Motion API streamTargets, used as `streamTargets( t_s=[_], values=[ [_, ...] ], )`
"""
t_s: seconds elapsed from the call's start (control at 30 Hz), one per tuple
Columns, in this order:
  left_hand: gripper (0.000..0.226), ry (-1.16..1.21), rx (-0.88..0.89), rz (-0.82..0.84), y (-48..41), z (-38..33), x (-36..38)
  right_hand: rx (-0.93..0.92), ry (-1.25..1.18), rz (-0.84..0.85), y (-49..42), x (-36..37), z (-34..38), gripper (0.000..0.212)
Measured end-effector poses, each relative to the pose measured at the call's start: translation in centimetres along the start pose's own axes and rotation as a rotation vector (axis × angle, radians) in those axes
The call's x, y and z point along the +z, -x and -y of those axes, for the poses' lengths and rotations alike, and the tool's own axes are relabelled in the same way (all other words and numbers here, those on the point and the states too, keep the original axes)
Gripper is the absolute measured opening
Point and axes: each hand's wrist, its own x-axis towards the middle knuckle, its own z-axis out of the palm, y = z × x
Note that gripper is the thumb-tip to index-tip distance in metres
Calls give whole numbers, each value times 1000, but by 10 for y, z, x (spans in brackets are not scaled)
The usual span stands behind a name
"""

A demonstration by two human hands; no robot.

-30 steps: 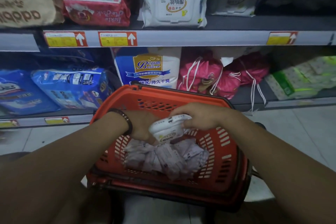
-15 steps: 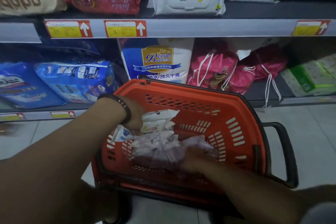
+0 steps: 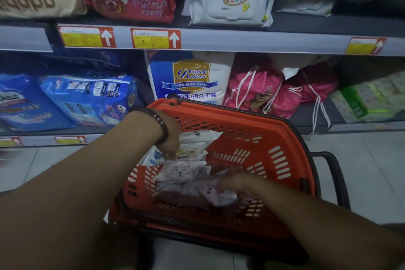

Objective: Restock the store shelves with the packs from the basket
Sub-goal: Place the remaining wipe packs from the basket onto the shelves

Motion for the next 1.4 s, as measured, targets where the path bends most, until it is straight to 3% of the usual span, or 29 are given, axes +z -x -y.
streamTargets(
  t_s=[0.07, 0.17, 0.23, 0.3, 0.4, 0.53, 0.7, 0.77, 0.83, 0.97, 1.03, 1.1, 1.17, 1.23, 1.3, 1.4],
  values=[
    [68, -7, 22, -6, 4, 1, 3, -32, -218, 52, 20, -21, 0, 38],
    [69, -1, 43, -66, 10, 2, 3, -73, -488, 138, 72, -56, 8, 40],
    [67, 55, 105, -141, 20, 3, 2, -131, -613, 180, 110, -82, 16, 29],
    [63, 152, 179, -212, 27, 6, 1, -178, -656, 140, 145, -106, 18, 38],
    [83, 356, 268, -315, 31, 12, 2, -242, -768, 125, 183, -123, 9, 49],
    [92, 676, 451, -473, 36, 11, 2, -308, -900, 120, 194, -121, -5, 45],
    [72, 915, 690, -522, 54, -4, -2, -360, -943, 94, 195, -115, 6, 41],
    [49, 1070, 716, -512, 56, -11, -4, -376, -950, 101, 193, -116, 10, 38],
    [44, 1198, 726, -471, 59, -15, -5, -390, -956, 90, 192, -116, 11, 41],
    [80, 1165, 745, -505, 57, -21, -1, -468, -1065, 152, 193, -118, 9, 51],
    [86, 1233, 744, -558, 50, -25, 0, -529, -1174, 171, 196, -119, 8, 54],
    [90, 1346, 724, -599, 49, -30, -2, -616, -1290, 102, 201, -120, 8, 57],
    [87, 1473, 684, -680, 48, -37, -6, -707, -1332, -80, 205, -116, 9, 52],
    [74, 1605, 643, -742, 44, -44, -9, -757, -1120, -441, 207, -105, 11, 45],
    [64, 1672, 634, -758, 41, -51, -11, -800, -866, -700, 205, -88, 14, 57],
    [65, 1697, 670, -726, 43, -63, -13, -908, -812, -706, 202, -67, 20, 75]
  ],
)
